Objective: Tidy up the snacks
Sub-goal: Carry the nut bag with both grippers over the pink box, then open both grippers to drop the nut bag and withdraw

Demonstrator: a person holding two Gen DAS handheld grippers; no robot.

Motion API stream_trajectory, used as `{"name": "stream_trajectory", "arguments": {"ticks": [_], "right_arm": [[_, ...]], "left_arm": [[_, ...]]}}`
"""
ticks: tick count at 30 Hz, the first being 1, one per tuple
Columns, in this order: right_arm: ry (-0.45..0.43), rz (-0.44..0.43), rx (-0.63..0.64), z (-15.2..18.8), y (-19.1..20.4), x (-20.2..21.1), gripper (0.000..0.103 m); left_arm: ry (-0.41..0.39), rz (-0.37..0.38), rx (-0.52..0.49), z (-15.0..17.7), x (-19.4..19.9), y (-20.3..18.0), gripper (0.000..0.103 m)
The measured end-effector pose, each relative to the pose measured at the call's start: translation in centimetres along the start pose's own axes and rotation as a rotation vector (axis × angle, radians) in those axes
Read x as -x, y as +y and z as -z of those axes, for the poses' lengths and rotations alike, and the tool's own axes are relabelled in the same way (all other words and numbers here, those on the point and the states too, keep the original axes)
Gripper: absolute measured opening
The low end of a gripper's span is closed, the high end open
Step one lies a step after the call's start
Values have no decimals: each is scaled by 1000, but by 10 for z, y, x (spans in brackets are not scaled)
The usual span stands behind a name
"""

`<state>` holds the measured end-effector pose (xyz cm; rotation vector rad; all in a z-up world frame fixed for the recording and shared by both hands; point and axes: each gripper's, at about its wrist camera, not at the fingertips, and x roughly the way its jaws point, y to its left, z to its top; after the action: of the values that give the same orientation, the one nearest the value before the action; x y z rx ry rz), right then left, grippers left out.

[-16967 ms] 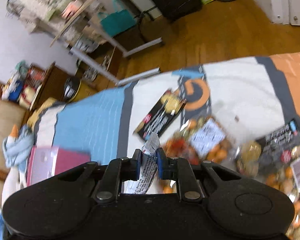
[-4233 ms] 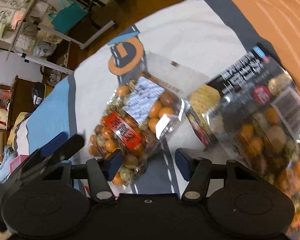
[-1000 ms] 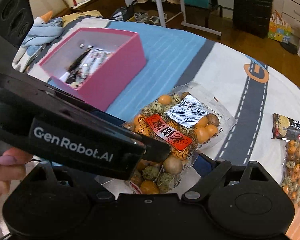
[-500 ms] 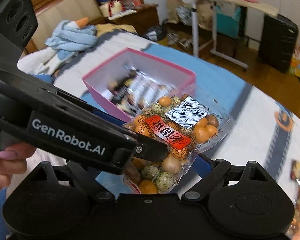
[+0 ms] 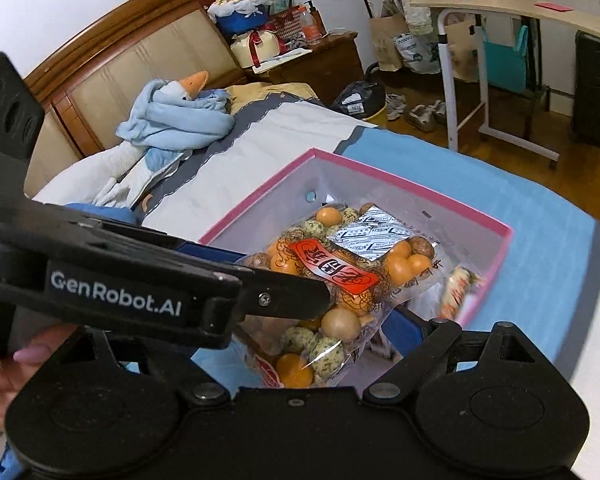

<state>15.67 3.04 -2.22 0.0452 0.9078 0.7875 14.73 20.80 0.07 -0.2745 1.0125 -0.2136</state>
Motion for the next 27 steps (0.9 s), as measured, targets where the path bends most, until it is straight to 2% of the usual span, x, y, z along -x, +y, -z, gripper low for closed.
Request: {"name": "stream_trajectory", "arguments": {"ticks": [9,15,20,27], "right_arm": [[-32,7,-9,-9,-12,-41,93],[-42,35,7,-7,-20,-44,92],[-30,74,114,1,-20,-4,91],[-5,150,205,8,-38,93,91]], "left_arm": [[-75,-38,55,-7,-32,34,61],[-105,-85,17,-2,-33,35,63],[-114,-75,-72,10,-8,16,63],[-109,-51,-200,24,33,-44,66]]}}
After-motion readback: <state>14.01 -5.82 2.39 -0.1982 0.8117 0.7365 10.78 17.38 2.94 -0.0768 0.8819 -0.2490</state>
